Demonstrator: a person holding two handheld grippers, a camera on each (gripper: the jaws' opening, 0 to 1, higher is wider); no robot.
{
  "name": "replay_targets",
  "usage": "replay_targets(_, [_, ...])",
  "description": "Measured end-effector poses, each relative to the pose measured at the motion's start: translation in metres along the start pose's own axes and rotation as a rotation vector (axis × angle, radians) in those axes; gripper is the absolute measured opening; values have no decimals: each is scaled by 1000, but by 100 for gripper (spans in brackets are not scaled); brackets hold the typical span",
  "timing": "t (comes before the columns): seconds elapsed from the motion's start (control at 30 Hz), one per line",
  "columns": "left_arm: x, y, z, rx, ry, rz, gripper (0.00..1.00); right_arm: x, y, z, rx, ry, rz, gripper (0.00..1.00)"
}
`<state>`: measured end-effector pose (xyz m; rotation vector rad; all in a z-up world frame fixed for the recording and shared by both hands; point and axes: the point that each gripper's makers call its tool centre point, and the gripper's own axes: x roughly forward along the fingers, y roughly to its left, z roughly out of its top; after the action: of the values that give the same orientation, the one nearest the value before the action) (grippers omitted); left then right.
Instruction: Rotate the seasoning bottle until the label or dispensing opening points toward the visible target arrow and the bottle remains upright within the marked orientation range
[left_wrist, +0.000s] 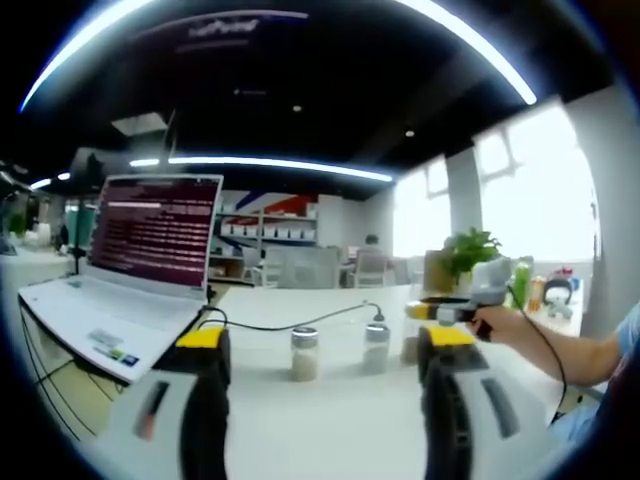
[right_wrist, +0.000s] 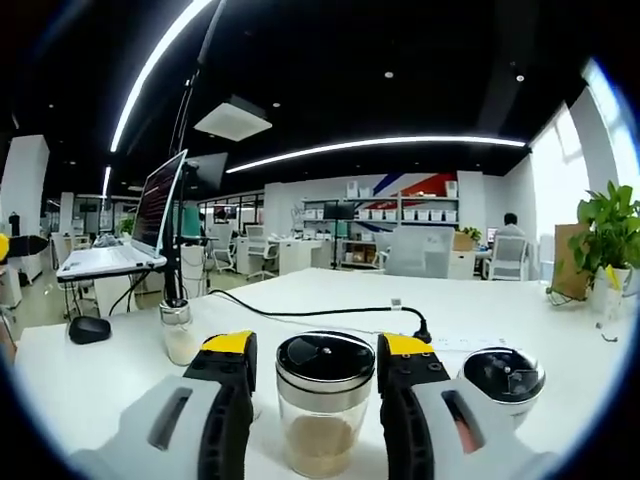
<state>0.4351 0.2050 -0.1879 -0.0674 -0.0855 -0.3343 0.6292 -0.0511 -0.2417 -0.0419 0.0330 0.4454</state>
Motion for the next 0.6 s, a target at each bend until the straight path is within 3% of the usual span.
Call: replay_targets(0.6, [-1, 2, 0, -3, -2, -1, 81, 7, -5, -11, 2, 13, -47, 43])
